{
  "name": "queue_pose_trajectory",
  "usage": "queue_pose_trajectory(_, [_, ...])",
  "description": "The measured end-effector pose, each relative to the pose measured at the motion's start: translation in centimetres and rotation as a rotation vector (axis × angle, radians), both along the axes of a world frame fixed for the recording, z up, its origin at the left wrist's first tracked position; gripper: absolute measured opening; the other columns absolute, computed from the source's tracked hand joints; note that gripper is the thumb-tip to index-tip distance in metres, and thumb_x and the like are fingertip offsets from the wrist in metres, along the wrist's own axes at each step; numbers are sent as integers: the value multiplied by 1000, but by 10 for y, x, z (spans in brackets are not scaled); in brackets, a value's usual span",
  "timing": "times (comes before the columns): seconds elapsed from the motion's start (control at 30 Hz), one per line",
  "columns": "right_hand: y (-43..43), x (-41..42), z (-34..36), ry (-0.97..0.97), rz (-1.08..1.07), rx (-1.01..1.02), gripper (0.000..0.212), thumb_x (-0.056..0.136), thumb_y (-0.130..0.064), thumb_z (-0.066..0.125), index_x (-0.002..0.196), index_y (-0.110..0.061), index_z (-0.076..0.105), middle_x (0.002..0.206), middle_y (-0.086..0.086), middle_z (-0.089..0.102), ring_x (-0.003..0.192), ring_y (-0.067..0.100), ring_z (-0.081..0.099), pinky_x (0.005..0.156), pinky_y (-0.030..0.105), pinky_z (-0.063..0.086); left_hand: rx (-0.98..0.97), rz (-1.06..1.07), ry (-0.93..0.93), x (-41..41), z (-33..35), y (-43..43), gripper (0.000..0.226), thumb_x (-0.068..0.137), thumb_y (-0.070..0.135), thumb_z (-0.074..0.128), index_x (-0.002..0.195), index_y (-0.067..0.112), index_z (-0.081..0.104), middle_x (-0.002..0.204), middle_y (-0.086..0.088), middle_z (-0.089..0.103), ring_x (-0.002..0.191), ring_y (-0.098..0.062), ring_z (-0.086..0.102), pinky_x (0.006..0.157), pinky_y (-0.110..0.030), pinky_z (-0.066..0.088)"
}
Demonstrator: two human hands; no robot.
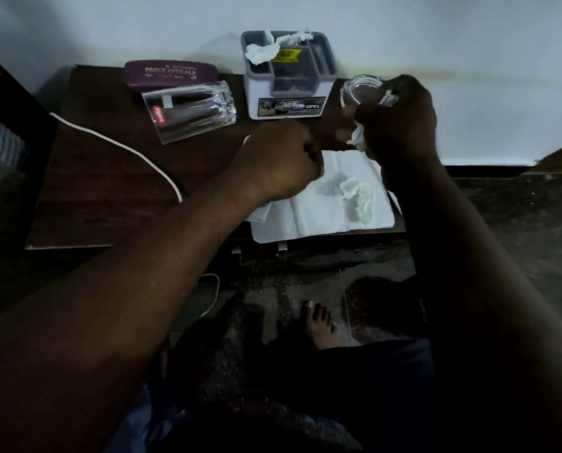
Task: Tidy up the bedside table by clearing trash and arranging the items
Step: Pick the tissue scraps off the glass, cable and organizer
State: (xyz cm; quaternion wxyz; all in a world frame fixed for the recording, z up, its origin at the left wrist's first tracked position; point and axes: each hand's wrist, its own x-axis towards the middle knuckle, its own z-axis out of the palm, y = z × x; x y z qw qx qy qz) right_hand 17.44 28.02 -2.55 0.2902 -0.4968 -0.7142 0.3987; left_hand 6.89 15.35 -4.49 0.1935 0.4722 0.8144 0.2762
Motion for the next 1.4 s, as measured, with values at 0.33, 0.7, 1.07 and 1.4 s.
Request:
queue_pose_trajectory(0.33, [5,20,2,-35,96,138,44,86,-44,78,86,-1,70,92,12,77,88,25,70,81,40,55,-77,-163,4,34,-15,16,33,84,32,79,117,31,73,114,6,72,102,-15,65,86,-29,51])
queue_pose_trajectory(0.7, [4,27,6,-76,64,47,39,86,-59,75,91,-20,79,81,-14,74,85,1,70,86,23,55,-204,-173,152,53,-27,27,42,88,34,71,128,45,62,129,5,64,116,-23,64,95,-41,53])
queue_pose_trajectory(1.07, [4,27,7,-71,59,1,43,86,-61,73,94,-19,80,88,-8,79,90,9,73,90,32,58,-4,-39,163,46,-26,28,16,87,35,70,102,29,70,106,2,73,100,-23,66,84,-37,56])
queue_pose_trajectory(1.4, [2,20,5,-13,71,-51,19,88,-41,78,83,-23,74,83,-12,74,86,9,71,84,26,56,224,269,-145,23,-1,31,11,81,23,71,79,21,61,71,4,66,60,-19,65,61,-44,57])
